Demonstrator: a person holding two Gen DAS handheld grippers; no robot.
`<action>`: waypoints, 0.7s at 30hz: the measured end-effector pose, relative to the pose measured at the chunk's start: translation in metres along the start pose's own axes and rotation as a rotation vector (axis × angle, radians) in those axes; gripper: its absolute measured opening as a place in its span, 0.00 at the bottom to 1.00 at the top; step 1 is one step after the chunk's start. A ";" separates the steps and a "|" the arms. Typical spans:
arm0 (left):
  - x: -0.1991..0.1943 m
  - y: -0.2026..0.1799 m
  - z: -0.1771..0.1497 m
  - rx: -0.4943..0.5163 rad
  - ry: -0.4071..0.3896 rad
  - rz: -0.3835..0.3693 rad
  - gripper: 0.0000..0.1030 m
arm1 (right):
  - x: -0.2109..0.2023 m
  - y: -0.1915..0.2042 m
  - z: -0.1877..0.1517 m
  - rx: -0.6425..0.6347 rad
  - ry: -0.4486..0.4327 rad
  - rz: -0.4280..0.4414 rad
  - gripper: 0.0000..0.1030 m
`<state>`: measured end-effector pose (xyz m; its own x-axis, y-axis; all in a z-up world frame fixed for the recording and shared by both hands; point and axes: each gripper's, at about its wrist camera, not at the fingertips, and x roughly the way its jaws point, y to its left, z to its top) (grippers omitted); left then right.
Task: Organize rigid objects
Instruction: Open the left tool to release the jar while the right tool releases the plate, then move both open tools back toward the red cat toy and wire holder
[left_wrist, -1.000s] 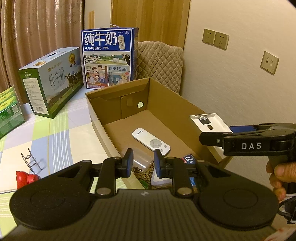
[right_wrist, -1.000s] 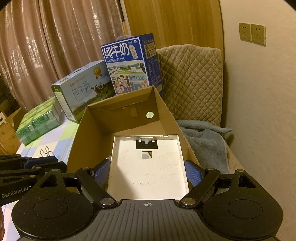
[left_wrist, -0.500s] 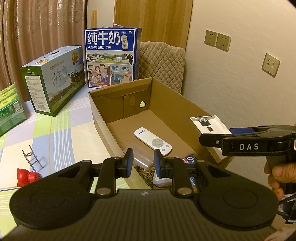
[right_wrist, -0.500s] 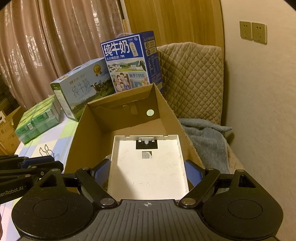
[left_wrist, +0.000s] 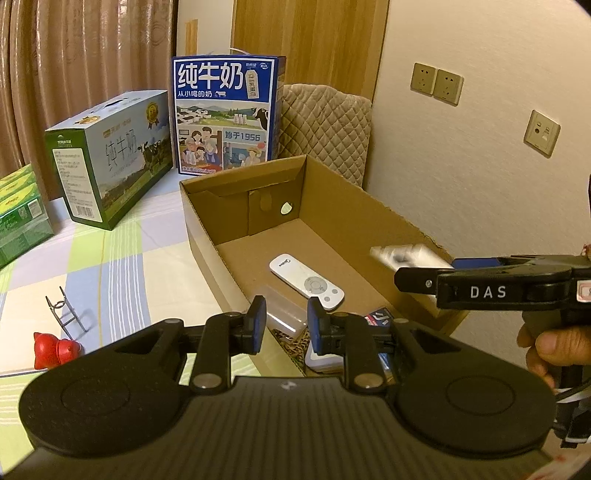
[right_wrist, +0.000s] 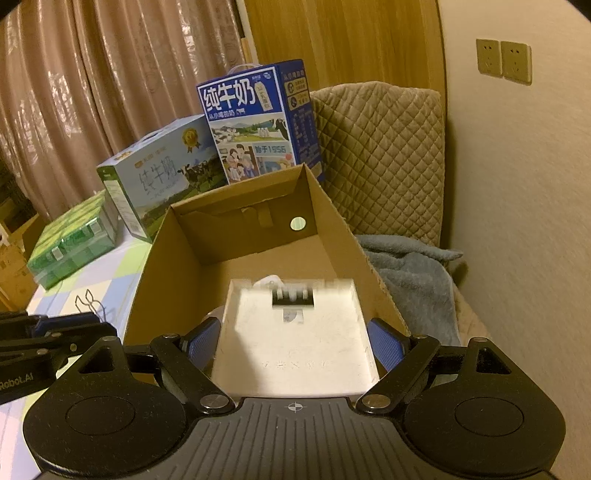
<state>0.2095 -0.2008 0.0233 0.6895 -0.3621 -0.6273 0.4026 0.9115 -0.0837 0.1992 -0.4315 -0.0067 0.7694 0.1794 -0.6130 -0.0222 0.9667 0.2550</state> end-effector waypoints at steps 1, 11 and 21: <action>-0.001 0.001 0.000 -0.003 0.000 0.002 0.19 | 0.000 -0.001 0.000 0.006 -0.002 0.001 0.80; -0.010 0.014 -0.006 -0.041 -0.007 0.023 0.20 | -0.019 -0.001 0.000 0.039 -0.044 0.013 0.81; -0.036 0.024 -0.018 -0.084 -0.004 0.057 0.42 | -0.043 0.015 -0.009 0.052 -0.044 0.020 0.81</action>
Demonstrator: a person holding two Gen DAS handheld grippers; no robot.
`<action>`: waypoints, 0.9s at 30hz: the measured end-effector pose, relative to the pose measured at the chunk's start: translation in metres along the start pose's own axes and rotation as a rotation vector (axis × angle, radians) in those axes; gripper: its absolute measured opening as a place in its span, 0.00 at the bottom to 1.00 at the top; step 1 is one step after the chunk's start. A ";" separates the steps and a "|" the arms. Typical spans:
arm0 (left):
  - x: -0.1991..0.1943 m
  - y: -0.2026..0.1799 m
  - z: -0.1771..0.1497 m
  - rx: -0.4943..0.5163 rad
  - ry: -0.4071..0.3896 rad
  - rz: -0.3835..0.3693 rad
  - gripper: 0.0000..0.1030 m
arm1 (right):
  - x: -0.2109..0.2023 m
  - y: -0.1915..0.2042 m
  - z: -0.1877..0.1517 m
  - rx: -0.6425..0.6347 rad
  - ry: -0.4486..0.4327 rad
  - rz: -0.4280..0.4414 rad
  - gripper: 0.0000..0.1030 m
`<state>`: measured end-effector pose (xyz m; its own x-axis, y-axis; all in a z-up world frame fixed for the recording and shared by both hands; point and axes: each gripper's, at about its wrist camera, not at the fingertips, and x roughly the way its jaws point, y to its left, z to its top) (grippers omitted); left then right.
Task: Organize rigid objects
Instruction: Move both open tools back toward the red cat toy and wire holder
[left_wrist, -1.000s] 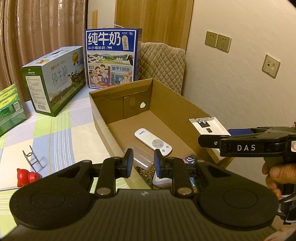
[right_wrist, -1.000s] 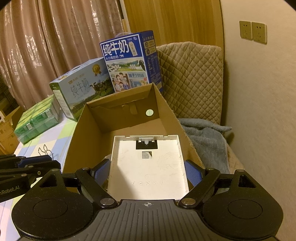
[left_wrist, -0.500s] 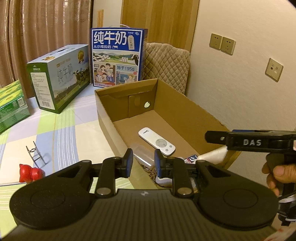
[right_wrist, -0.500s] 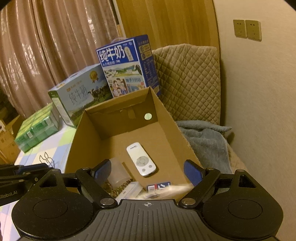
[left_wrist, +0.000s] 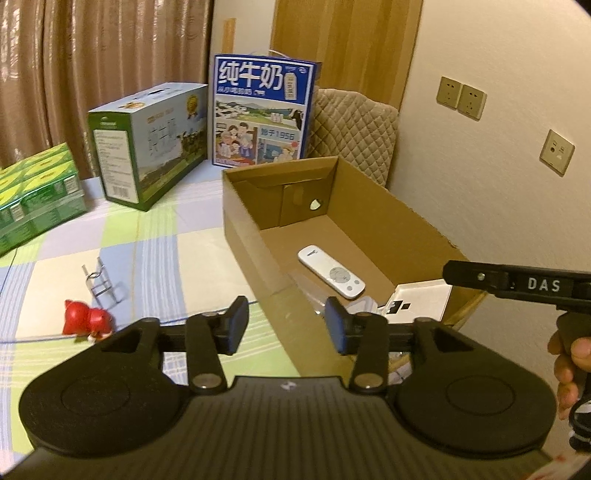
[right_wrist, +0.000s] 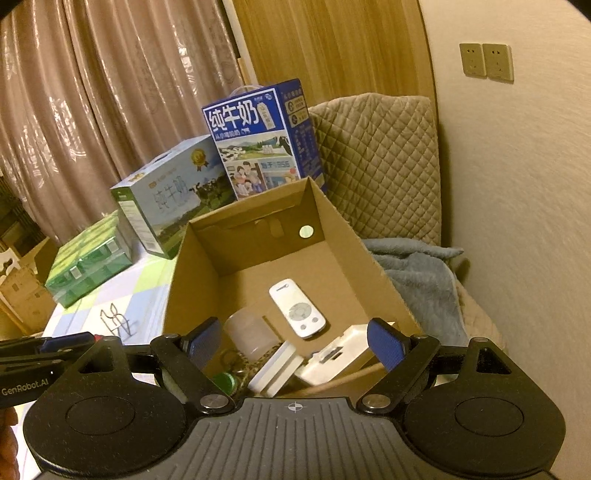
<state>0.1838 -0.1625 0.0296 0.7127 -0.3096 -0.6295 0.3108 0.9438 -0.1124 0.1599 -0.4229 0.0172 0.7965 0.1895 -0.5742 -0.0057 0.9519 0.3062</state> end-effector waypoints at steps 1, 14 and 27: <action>-0.003 0.002 -0.001 -0.004 -0.001 0.002 0.47 | -0.002 0.002 -0.001 0.000 0.000 0.001 0.81; -0.051 0.030 -0.021 -0.040 -0.043 0.054 0.87 | -0.041 0.036 -0.010 -0.025 -0.017 0.028 0.81; -0.111 0.085 -0.058 -0.093 -0.064 0.163 0.94 | -0.059 0.092 -0.038 -0.082 0.005 0.108 0.81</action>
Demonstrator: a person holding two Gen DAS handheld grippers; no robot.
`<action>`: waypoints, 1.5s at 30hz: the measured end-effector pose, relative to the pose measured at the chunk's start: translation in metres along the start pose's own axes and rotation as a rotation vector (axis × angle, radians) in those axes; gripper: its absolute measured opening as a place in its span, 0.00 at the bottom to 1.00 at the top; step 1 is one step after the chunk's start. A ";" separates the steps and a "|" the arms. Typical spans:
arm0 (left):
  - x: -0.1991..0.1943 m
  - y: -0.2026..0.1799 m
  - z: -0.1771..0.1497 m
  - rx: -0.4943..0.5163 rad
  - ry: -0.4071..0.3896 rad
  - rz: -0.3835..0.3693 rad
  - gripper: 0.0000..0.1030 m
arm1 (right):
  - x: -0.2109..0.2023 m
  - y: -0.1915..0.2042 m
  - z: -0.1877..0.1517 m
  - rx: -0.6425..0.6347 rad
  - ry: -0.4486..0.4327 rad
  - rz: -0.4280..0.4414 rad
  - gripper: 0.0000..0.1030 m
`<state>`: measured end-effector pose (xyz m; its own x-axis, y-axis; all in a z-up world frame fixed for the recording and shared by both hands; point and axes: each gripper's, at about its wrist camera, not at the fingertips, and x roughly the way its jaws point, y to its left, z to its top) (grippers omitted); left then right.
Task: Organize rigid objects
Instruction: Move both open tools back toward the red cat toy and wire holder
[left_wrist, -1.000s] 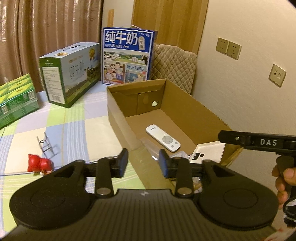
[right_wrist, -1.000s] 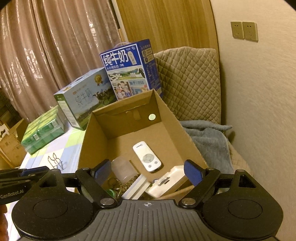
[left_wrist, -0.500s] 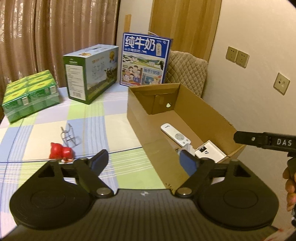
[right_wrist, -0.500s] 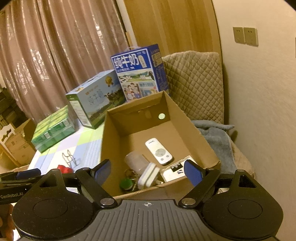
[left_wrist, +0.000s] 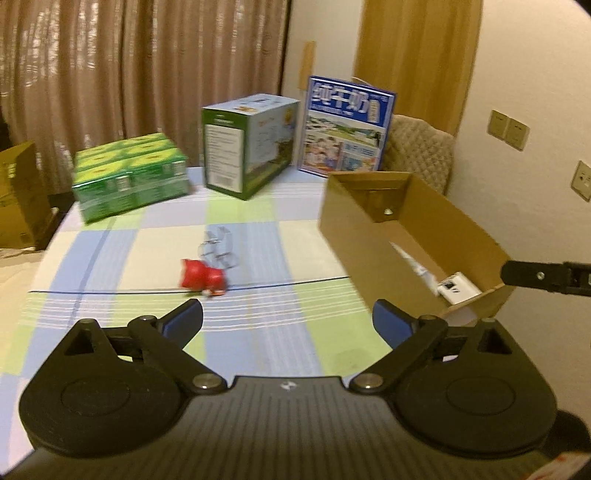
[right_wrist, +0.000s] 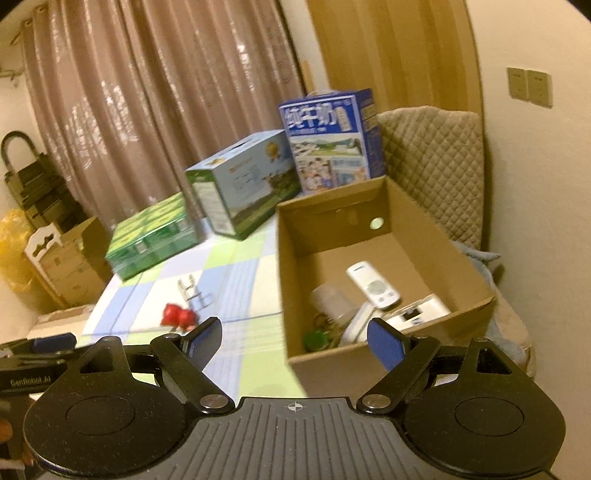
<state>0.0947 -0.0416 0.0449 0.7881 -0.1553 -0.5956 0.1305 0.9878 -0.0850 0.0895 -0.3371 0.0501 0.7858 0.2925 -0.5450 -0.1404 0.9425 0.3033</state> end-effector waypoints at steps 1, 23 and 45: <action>-0.003 0.006 -0.002 -0.003 -0.001 0.013 0.95 | 0.002 0.005 -0.004 -0.006 0.008 0.007 0.81; -0.014 0.074 -0.018 -0.053 0.012 0.127 0.96 | 0.032 0.064 -0.032 -0.087 0.085 0.079 0.81; 0.054 0.118 -0.008 -0.052 0.046 0.100 0.95 | 0.115 0.106 -0.040 -0.180 0.095 0.107 0.81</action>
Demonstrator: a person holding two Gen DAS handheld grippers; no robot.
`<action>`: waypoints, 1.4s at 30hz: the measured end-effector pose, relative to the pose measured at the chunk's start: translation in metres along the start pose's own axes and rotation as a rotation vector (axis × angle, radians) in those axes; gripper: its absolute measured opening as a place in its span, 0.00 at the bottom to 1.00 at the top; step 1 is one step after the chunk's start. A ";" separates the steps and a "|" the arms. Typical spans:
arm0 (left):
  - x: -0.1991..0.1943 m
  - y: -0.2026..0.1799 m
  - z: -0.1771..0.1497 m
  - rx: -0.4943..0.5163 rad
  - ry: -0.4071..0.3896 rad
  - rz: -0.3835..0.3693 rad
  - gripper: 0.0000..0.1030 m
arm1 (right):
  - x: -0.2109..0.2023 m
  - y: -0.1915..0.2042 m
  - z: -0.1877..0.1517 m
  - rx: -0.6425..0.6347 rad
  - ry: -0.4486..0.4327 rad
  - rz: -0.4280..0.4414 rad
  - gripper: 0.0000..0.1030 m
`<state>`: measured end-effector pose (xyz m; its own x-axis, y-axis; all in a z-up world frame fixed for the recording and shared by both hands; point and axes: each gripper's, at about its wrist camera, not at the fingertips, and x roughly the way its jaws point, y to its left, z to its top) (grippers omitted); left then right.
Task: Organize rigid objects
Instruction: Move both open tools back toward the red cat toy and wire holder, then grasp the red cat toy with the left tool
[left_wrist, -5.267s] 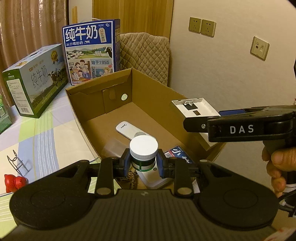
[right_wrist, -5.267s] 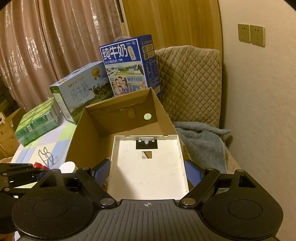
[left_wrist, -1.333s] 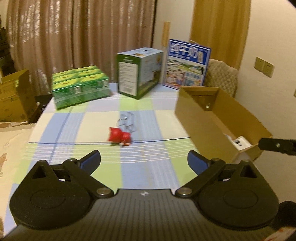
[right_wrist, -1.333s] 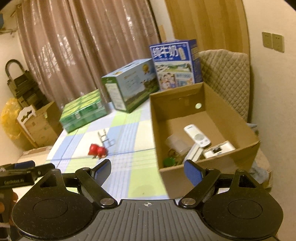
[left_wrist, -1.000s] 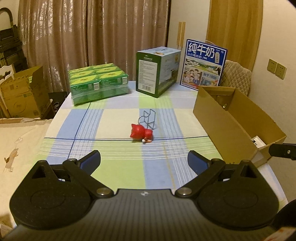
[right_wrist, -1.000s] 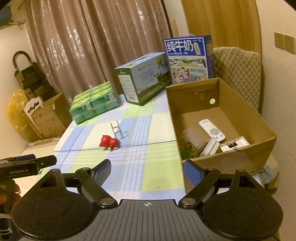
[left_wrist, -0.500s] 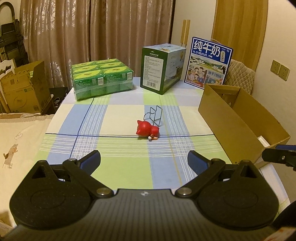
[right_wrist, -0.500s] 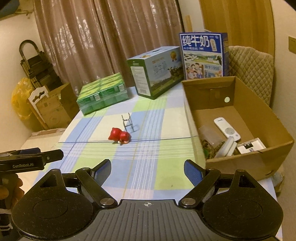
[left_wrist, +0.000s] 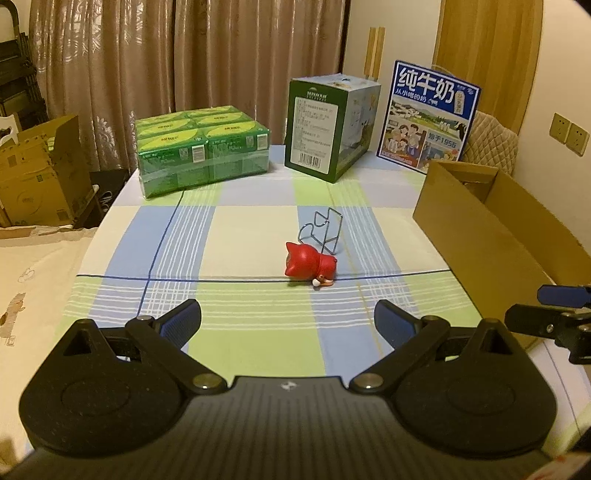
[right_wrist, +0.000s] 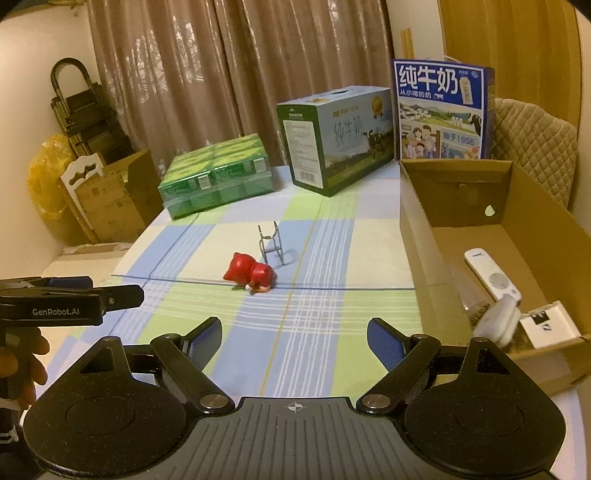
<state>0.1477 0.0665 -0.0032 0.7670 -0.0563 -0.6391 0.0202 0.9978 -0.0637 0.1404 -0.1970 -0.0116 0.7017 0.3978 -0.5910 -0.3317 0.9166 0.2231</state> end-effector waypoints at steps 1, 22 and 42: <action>0.008 0.001 0.001 0.003 0.002 -0.002 0.95 | 0.005 -0.001 0.000 0.003 -0.001 -0.002 0.81; 0.142 -0.013 0.005 0.131 -0.011 -0.029 0.95 | 0.125 -0.037 0.008 0.003 0.021 -0.070 0.81; 0.203 -0.037 0.006 0.165 -0.015 0.001 0.74 | 0.163 -0.061 0.004 0.046 0.021 -0.079 0.81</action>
<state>0.3065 0.0179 -0.1264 0.7763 -0.0561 -0.6279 0.1234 0.9903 0.0641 0.2777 -0.1880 -0.1179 0.7108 0.3241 -0.6243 -0.2462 0.9460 0.2107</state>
